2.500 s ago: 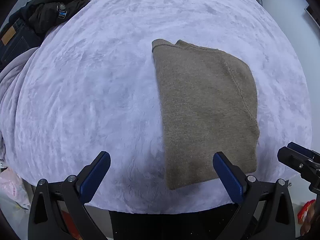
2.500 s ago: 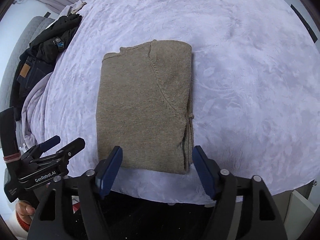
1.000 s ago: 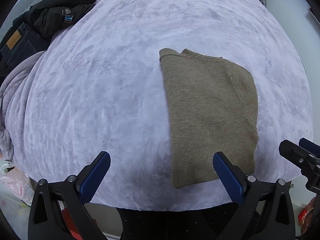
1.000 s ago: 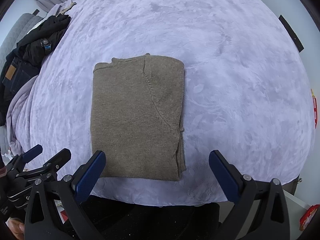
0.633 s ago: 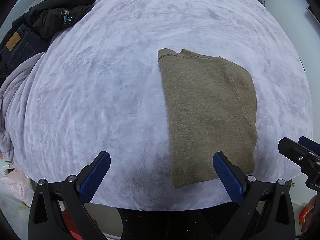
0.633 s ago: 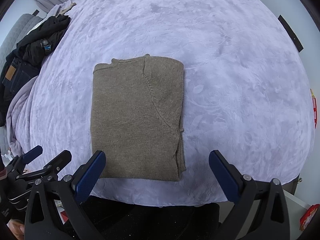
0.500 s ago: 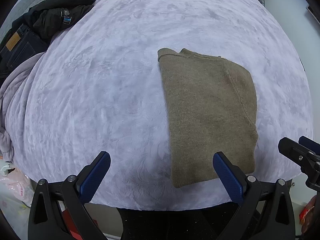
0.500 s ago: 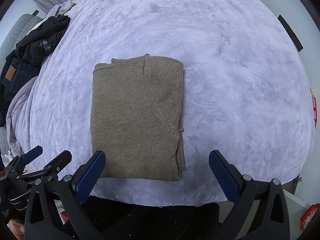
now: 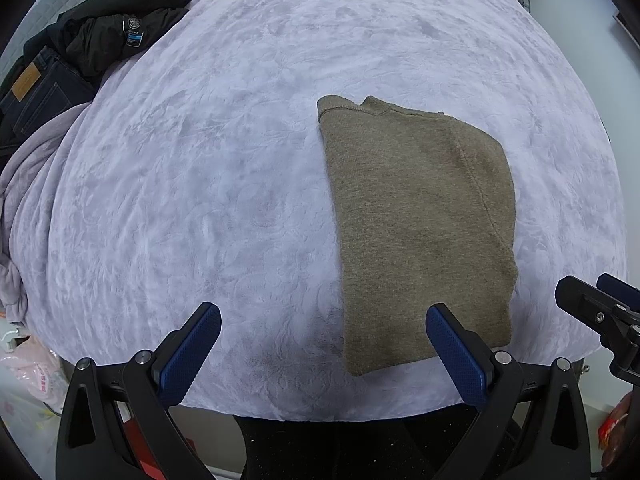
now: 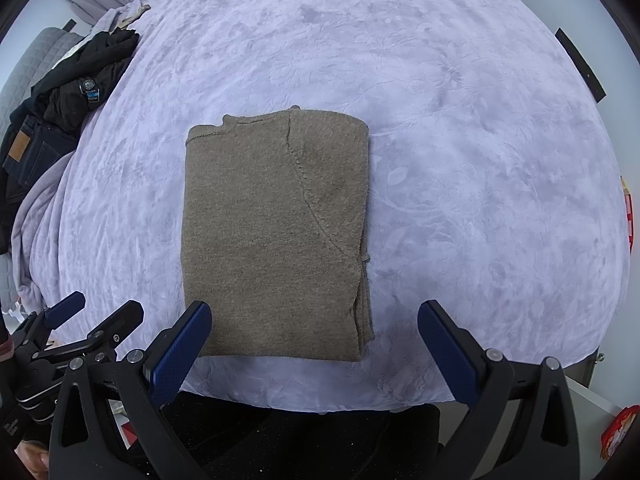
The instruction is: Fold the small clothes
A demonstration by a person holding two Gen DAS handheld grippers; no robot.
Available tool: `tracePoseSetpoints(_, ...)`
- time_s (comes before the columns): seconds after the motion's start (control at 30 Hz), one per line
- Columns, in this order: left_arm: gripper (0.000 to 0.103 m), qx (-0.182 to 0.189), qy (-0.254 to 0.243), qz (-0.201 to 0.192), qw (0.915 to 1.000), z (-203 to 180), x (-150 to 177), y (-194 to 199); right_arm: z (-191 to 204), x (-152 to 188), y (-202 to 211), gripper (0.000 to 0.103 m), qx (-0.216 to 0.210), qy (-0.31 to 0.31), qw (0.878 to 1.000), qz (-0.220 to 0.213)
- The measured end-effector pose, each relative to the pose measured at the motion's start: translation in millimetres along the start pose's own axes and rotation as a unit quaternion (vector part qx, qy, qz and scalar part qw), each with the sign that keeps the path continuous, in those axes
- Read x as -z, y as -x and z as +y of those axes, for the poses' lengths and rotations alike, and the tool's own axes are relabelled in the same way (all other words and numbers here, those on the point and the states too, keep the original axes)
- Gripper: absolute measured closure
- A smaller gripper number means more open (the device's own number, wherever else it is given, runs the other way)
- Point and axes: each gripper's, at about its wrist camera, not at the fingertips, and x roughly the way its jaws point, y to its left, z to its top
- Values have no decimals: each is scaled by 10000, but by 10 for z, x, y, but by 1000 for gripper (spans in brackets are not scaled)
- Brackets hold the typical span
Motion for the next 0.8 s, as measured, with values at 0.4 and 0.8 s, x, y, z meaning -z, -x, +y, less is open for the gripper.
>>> tracePoseSetpoints(0.4,0,-70,-10,-37,10000,22,3,-15,7,-6,0,1,-1,1,10000,-1)
tracePoseSetpoints(0.8,0,-107,31,-35,9999,15,2,-14,9,-1,-9,1,8,-16,10000,5)
